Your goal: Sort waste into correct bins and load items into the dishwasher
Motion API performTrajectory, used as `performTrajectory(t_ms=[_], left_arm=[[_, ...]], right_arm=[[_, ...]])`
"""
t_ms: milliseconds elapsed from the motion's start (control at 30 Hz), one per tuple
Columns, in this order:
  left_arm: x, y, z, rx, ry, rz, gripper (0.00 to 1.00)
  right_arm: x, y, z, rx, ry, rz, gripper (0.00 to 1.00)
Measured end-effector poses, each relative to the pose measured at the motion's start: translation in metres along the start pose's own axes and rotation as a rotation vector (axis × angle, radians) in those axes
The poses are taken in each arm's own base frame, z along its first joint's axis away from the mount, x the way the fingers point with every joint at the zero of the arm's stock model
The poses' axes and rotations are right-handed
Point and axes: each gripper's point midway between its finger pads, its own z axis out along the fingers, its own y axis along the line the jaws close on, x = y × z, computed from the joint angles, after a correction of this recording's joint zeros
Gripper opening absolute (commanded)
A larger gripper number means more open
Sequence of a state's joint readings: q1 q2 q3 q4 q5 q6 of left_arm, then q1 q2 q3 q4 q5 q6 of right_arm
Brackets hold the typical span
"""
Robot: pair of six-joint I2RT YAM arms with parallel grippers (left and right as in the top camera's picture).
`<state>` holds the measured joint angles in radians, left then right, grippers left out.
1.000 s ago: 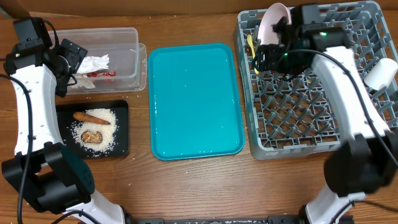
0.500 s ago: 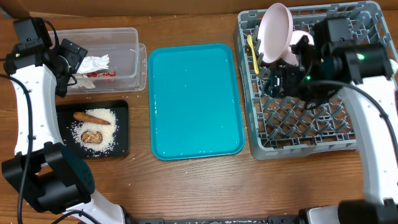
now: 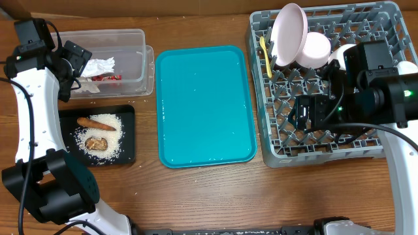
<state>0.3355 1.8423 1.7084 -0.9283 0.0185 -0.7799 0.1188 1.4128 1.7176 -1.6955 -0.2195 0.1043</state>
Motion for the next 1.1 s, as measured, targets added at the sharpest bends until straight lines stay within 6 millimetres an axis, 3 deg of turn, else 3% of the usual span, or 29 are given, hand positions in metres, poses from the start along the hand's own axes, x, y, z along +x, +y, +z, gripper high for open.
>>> performTrajectory(t_ms=[333, 433, 533, 600, 700, 867, 933, 1100], left_arm=[[0.0, 0.0, 0.0, 0.0, 0.0, 0.0, 1.0], [0.0, 0.0, 0.0, 0.0, 0.0, 0.0, 1.0], [0.0, 0.0, 0.0, 0.0, 0.0, 0.0, 1.0], [0.0, 0.0, 0.0, 0.001, -0.001, 0.0, 1.0], [0.0, 0.0, 0.0, 0.001, 0.0, 0.0, 1.0], [0.0, 0.0, 0.0, 0.001, -0.001, 0.0, 1.0], [0.0, 0.0, 0.0, 0.0, -0.001, 0.0, 1.0], [0.0, 0.0, 0.0, 0.0, 0.0, 0.0, 1.0]], right_arm=[[-0.001, 0.0, 0.0, 0.0, -0.003, -0.025, 1.0], [-0.023, 0.002, -0.002, -0.007, -0.129, -0.057, 1.0], [-0.035, 0.007, -0.017, -0.028, -0.292, -0.095, 1.0], [-0.025, 0.009, -0.035, -0.044, -0.413, -0.123, 1.0], [-0.013, 0.009, -0.046, -0.067, -0.575, -0.161, 1.0], [0.008, 0.003, -0.035, -0.11, -0.841, -0.226, 1.0], [0.02, -0.002, -0.023, -0.116, -0.887, -0.247, 1.0], [0.029, -0.002, -0.009, -0.14, -1.034, -0.335, 1.0]])
